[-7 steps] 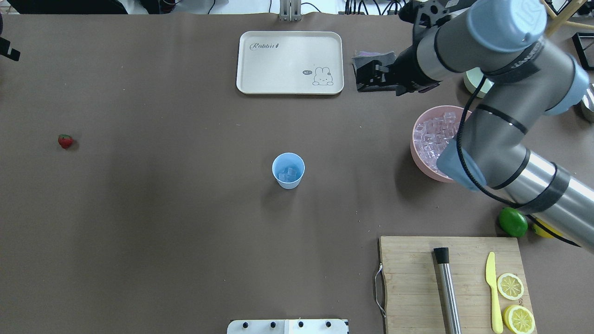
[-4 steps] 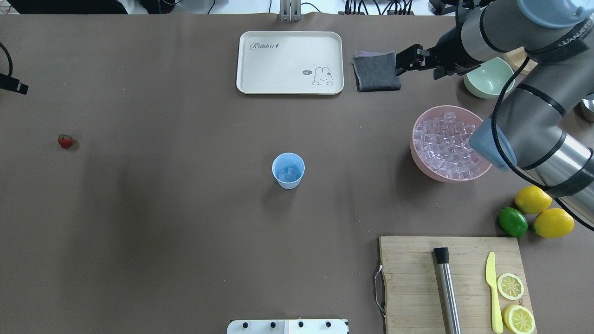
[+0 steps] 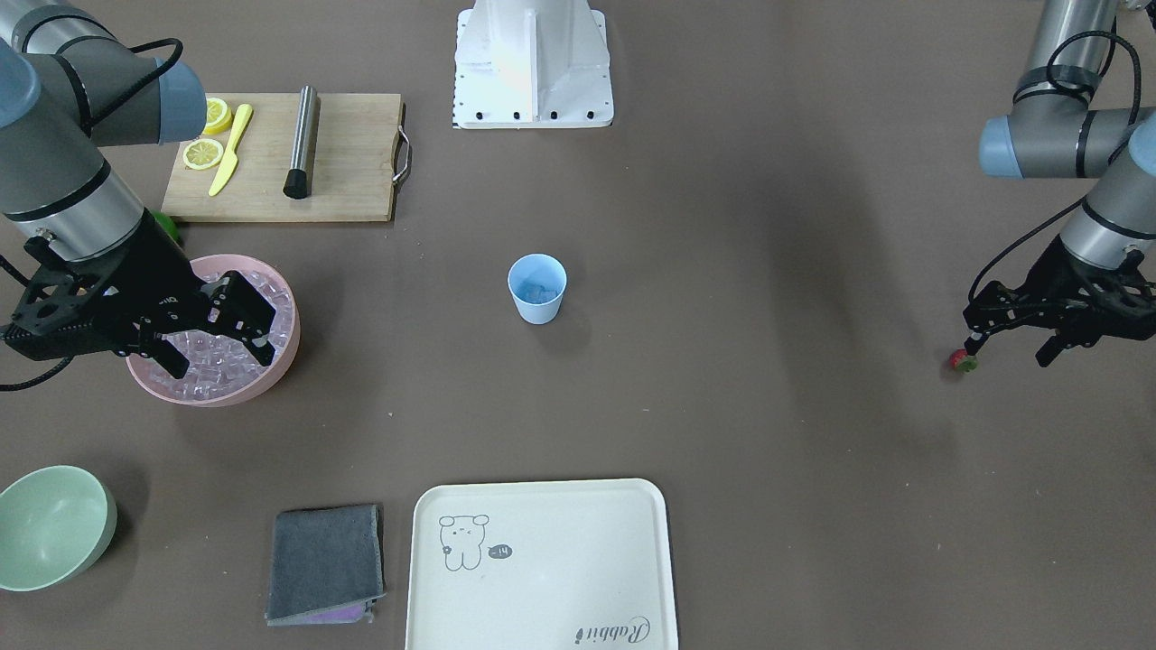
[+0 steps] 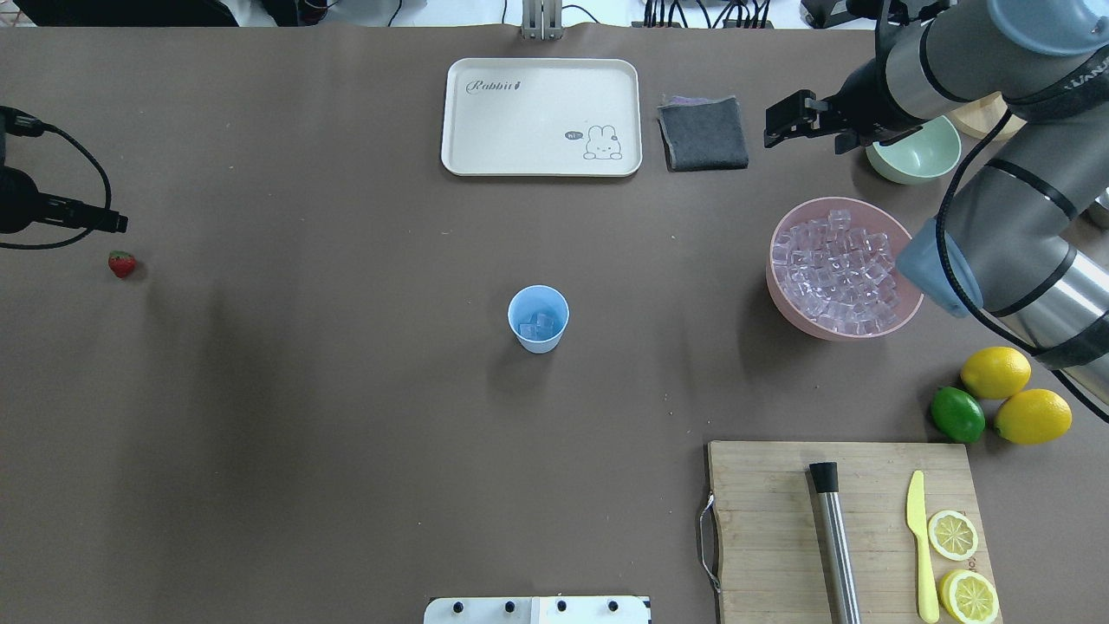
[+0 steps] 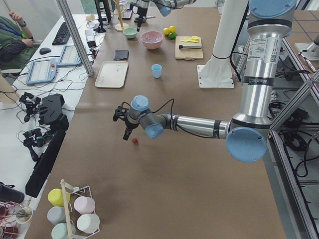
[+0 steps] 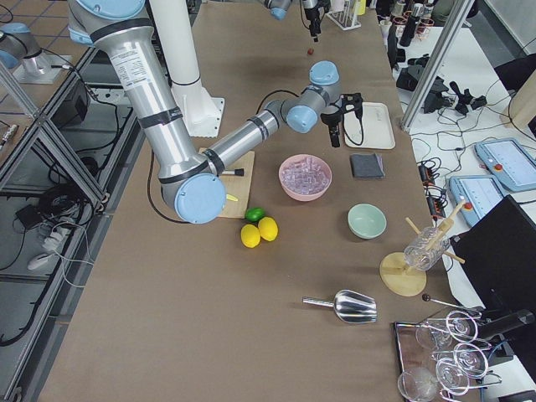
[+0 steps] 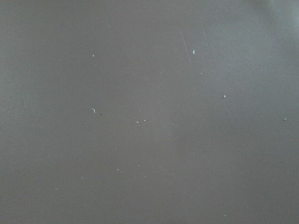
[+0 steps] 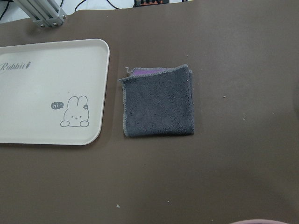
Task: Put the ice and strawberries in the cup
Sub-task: 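Lower the left gripper onto the red strawberry and grasp it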
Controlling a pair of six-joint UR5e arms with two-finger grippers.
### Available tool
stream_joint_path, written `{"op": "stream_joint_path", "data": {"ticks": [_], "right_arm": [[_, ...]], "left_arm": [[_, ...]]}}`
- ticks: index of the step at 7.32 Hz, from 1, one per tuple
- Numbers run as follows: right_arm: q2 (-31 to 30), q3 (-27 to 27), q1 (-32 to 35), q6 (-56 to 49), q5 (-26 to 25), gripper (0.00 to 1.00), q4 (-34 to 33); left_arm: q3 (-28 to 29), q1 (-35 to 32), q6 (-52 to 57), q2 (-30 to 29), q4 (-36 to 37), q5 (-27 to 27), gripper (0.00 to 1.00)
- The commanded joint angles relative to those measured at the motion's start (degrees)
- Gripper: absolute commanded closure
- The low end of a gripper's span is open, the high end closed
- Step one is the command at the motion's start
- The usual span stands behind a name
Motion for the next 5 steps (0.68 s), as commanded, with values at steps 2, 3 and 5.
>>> {"op": "stream_joint_path", "data": {"ticks": [2,3,5], "right_arm": [[-0.5,-0.1,0.0,-0.1,-0.1,0.01,0.0],[-0.5,-0.1,0.0,0.0,-0.1,0.01,0.0],[-0.4,0.0,0.0,0.4,-0.1,0.01,0.0]], "left_arm": [[3.6,5.0,-3.4,0.1,-5.1,5.1,0.02],[5.2,5.0,-3.1,-0.3,-5.1,5.1,0.03],[5.8,5.0,-3.0,-0.5,-5.1,5.1,0.03]]}}
